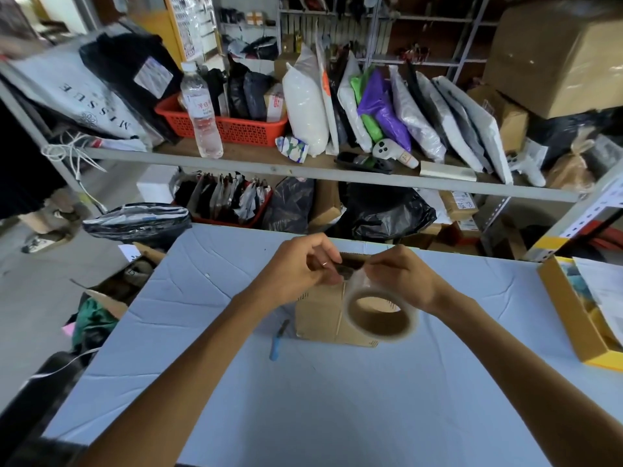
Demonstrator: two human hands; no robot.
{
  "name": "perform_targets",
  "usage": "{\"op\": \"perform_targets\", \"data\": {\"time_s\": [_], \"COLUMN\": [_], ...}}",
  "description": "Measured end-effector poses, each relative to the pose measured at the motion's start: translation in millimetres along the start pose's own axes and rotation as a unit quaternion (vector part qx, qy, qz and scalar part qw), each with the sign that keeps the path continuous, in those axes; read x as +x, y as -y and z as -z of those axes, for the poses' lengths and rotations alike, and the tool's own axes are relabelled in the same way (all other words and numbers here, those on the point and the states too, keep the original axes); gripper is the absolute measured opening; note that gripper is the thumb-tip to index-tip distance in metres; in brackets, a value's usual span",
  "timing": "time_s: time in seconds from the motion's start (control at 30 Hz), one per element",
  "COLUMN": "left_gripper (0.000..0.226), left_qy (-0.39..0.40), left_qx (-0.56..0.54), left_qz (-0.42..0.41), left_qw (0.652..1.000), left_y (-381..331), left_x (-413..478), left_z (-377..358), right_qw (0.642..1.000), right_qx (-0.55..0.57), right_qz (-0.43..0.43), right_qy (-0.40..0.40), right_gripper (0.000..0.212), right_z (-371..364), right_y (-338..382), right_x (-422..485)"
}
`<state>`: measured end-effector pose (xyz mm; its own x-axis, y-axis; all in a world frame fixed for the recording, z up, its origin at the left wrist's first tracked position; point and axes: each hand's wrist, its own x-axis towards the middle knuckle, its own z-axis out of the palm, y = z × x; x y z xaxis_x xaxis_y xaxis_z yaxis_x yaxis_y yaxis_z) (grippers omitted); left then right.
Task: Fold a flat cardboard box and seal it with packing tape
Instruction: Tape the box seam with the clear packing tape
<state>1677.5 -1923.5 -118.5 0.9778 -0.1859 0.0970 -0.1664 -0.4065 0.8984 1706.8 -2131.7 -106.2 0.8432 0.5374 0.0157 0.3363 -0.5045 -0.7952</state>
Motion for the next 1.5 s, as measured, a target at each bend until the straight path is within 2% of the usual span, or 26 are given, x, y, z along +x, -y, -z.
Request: {"op": "perform_targets", "data": {"time_s": [0.13,0.33,0.47,0.57,0.67,0.73,0.77,0.83,0.93,1.03,1.1,1.13,1.17,1.23,1.3,1.4,1.5], "left_gripper": [0.031,0.025,0.019,0.014,0.018,0.016,0.013,0.016,0.028,0.029,0.027,0.026,0.024,0.021,0.021,0.024,0.028], "left_qy": [0.016,0.058,0.037,-0.016,-0.069,-0.101,-0.116,-0.131,-0.045,-0.002,0.007,0.008,0.005,-0.020,-0.037,-0.061,-0.088], "left_qx": [0.076,0.189,0.197,0.247,0.334,0.341,0.324,0.267,0.121,-0.020,-0.030,0.014,0.092,0.243,0.324,0.396,0.398], "left_qz": [-0.061,-0.107,-0.153,-0.242,-0.324,-0.345,-0.336,-0.272,-0.090,-0.021,-0.017,-0.032,-0.063,-0.152,-0.230,-0.308,-0.334], "left_qw": [0.995,0.974,0.968,0.938,0.882,0.869,0.877,0.915,0.987,1.000,0.999,0.999,0.994,0.958,0.917,0.863,0.850], "left_y": [0.0,2.8,4.1,4.6,6.6,6.8,6.7,4.9,3.1,2.3,0.9,1.4,2.2,3.5,6.3,14.4,20.1], "left_x": [-4.8,-11.0,-8.8,-7.3,-5.5,-4.6,-4.5,-7.6,-13.0,-14.3,-15.0,-15.6,-16.1,-18.4,-21.2,-26.8,-30.2], "left_z": [-1.3,-3.9,-1.7,-1.6,-5.2,-9.1,-10.7,-12.6,-12.8,-14.8,-15.6,-15.8,-16.0,-17.1,-16.9,-15.8,-17.9], "right_qw": [0.998,0.988,0.978,0.980,0.980,0.990,0.995,0.999,0.999,0.997,0.996,0.996,0.996,0.997,0.997,0.999,0.999], "right_qx": [0.050,0.111,0.144,0.136,0.145,0.105,0.075,0.018,-0.034,-0.066,-0.070,-0.068,-0.066,-0.064,-0.061,-0.046,-0.035], "right_qz": [-0.029,-0.098,-0.143,-0.130,-0.132,-0.081,-0.055,-0.033,-0.031,-0.045,-0.052,-0.052,-0.053,-0.051,-0.034,-0.009,-0.016], "right_qy": [0.013,0.036,0.044,0.063,0.040,0.039,0.035,0.010,-0.014,-0.014,-0.015,-0.017,-0.019,-0.014,-0.011,-0.022,-0.026], "right_gripper": [0.029,0.027,0.027,0.028,0.028,0.026,0.028,0.029,0.023,0.025,0.026,0.026,0.026,0.023,0.013,0.010,0.015], "right_z": [0.0,-0.3,4.8,12.4,17.4,16.8,15.9,16.5,19.8,17.9,16.7,16.5,16.9,16.9,13.5,7.6,5.5], "right_y": [-4.6,-15.8,-16.3,-9.4,-2.7,1.4,2.9,4.7,4.2,5.8,7.3,7.3,7.3,7.1,7.7,7.6,7.2], "right_x": [-0.3,-1.5,-2.6,-4.3,-9.1,-12.5,-13.8,-14.1,-14.6,-15.9,-15.6,-15.2,-14.9,-14.9,-15.0,-15.6,-13.4]}}
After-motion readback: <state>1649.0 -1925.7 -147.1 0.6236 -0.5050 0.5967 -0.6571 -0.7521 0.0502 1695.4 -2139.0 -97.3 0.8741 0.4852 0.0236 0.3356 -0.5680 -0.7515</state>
